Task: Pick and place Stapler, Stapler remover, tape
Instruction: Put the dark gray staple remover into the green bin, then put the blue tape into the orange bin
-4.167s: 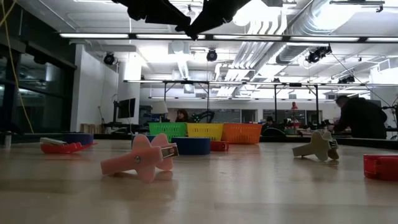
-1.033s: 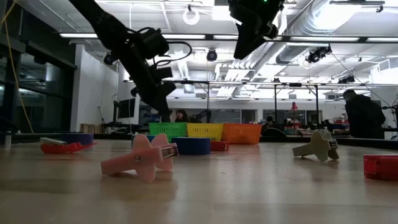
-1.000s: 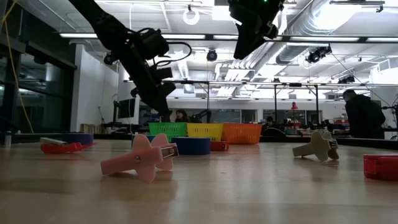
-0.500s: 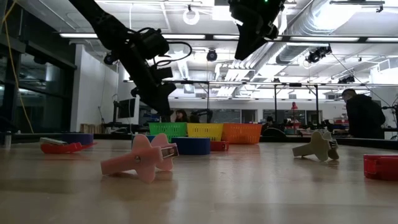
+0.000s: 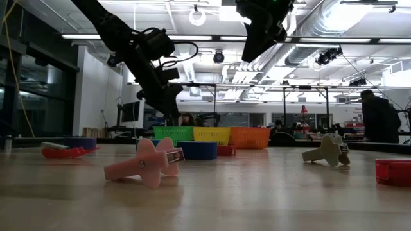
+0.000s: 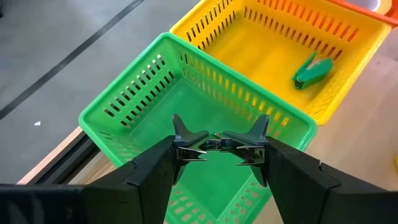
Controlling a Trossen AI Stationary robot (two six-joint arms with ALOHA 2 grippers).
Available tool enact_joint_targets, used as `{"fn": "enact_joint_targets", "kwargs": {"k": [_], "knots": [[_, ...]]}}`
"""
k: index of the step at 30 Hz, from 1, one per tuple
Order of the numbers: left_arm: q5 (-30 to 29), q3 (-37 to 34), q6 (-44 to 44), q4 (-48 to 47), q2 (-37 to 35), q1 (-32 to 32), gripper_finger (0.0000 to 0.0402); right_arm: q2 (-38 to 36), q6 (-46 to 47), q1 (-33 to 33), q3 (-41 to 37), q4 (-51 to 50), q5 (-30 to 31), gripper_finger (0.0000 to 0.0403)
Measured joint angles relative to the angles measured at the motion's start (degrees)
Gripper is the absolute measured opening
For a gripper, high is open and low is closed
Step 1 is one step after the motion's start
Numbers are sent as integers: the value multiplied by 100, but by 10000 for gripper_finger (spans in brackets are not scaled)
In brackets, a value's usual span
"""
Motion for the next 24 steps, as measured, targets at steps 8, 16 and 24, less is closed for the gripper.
{"fn": "enact_joint_targets", "kwargs": {"k": [8,16,24], "knots": [[7,0,35,4,-2,-1,230,0,8,-2,0,4,0,126],[70,0,55,11,-4,0,309,2,8,-2,0,15,0,126],[197,0,243,80,-202,26,335,2,-234,-2,0,44,-324,126]]}}
